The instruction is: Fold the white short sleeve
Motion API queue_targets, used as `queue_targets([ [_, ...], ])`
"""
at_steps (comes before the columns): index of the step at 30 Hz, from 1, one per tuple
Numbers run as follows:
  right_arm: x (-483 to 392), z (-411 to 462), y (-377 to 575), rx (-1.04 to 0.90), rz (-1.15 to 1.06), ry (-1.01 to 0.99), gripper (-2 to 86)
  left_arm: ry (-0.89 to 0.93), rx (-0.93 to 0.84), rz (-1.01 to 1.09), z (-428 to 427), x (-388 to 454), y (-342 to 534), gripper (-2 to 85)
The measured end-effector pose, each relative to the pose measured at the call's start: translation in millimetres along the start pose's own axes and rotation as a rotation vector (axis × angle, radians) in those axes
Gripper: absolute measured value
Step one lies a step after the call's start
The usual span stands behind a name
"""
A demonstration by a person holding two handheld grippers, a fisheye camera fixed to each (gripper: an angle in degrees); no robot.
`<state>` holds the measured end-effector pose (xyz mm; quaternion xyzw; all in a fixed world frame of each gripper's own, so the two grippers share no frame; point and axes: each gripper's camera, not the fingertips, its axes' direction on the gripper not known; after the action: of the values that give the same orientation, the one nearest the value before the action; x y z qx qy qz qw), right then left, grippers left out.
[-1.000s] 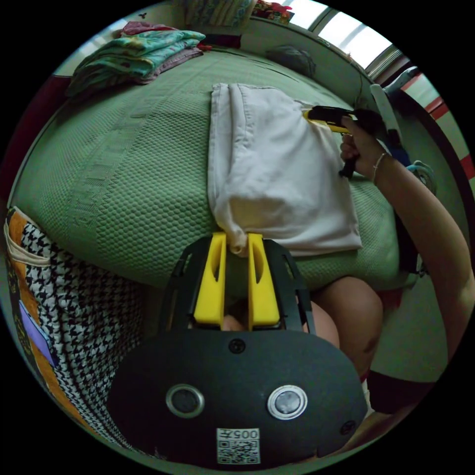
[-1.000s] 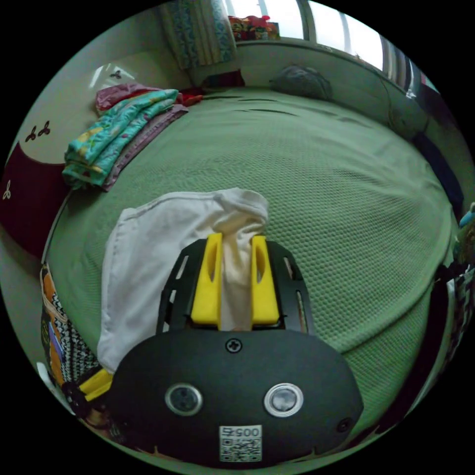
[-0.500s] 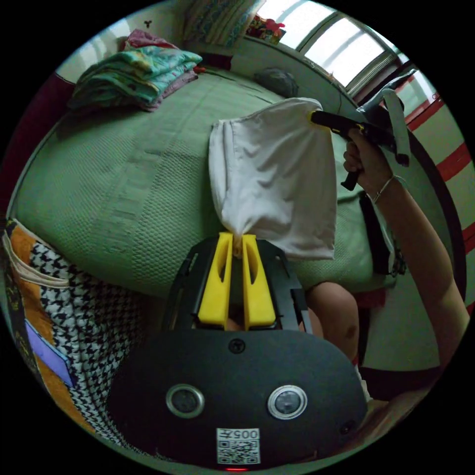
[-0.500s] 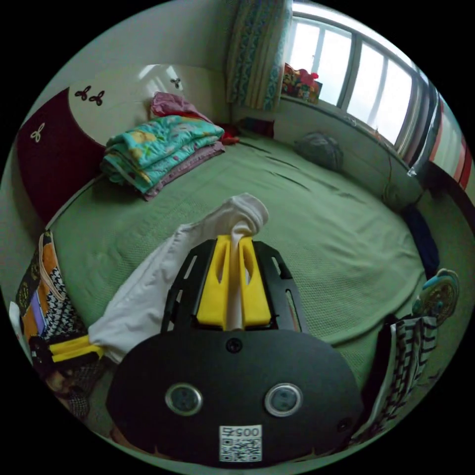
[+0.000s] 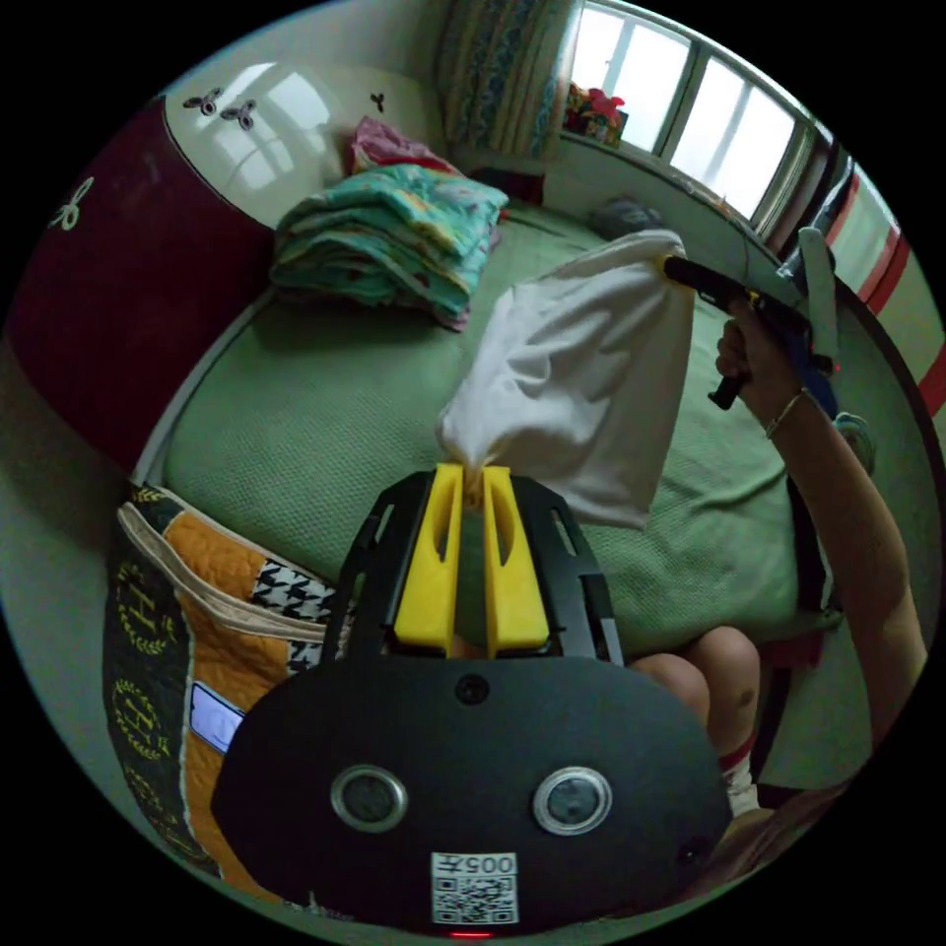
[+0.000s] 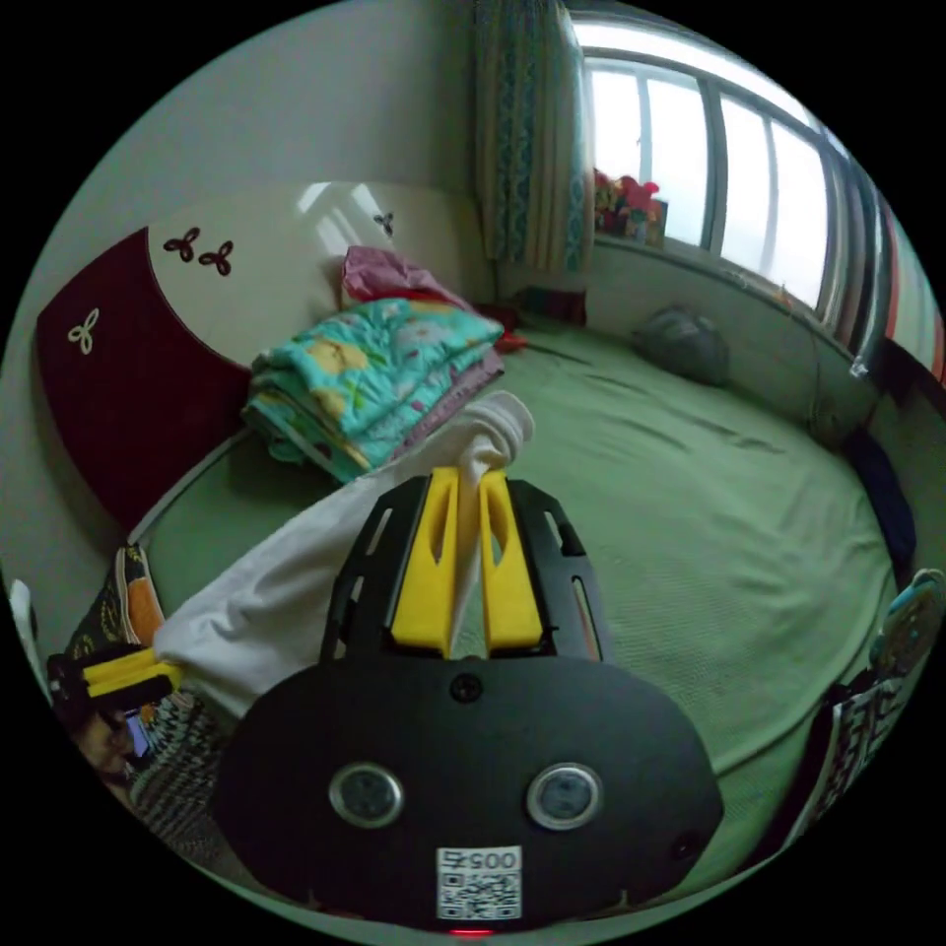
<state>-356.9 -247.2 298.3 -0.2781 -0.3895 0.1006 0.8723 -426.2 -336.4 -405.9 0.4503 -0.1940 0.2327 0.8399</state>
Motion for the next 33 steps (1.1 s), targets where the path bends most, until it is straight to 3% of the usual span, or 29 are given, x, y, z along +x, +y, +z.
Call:
queue_targets([
  [4, -3.1, 45.8, 34.1, -0.164, -0.04, -0.082, 4.8, -0.095, -0.163, -0.03, 65.4, -14.5, -19.1, 11.9],
  [10, -25.0, 57.7, 125.4, -0.372, -0.176, -0.226, 9.6, -0.093, -0.117, -0.02, 67.1, -10.7, -21.8, 12.8],
  [24, -30.5, 38.9, 165.5, -0.379, -0.003, -0.223, 1.8, -0.058, -0.128, -0.018, 52.8, 18.4, -33.6, 12.9],
  [33, -48.7, 43.1, 210.8, -0.305, -0.212, -0.125, -0.2, 0.007, -0.167, -0.077, 54.9, 29.3, -5.2, 11.4],
])
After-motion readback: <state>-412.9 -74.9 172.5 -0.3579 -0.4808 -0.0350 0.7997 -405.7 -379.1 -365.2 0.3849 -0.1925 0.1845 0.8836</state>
